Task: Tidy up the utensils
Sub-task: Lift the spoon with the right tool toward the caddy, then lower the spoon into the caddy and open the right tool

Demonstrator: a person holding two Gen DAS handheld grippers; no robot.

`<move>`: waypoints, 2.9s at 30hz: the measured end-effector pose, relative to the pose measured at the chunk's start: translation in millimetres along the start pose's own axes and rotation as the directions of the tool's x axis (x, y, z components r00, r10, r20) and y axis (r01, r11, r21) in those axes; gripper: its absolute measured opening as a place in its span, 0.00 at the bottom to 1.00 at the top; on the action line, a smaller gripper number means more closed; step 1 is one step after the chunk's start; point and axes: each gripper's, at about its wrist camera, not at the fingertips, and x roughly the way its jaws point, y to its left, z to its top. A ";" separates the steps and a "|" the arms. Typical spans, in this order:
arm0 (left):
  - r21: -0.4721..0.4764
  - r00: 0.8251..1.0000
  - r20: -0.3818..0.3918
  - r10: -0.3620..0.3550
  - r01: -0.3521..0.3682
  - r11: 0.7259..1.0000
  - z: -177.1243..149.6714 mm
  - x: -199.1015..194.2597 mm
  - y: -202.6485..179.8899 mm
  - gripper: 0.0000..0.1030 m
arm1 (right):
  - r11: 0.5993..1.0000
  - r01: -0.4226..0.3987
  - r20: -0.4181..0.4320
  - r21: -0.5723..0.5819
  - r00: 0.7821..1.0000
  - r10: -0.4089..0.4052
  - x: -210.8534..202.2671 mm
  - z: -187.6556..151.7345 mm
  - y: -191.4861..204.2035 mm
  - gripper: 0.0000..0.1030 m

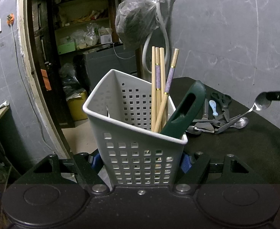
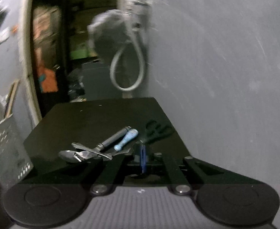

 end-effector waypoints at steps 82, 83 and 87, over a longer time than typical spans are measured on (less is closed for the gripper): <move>-0.030 1.000 0.023 -0.021 0.021 0.999 -3.5 -2.0 8.1 0.74 | 0.726 -0.386 0.091 -0.569 0.848 0.522 -40.5 81.4 223.8 0.02; -0.030 1.000 0.023 -0.021 0.021 0.999 -3.6 -2.1 8.1 0.74 | 0.726 -0.390 0.083 -0.566 0.850 0.521 -38.6 80.3 224.7 0.02; -0.030 1.000 0.023 -0.021 0.021 0.999 -3.3 -1.8 7.9 0.74 | 0.730 -0.403 0.056 -0.552 0.855 0.515 -32.7 76.7 225.4 0.02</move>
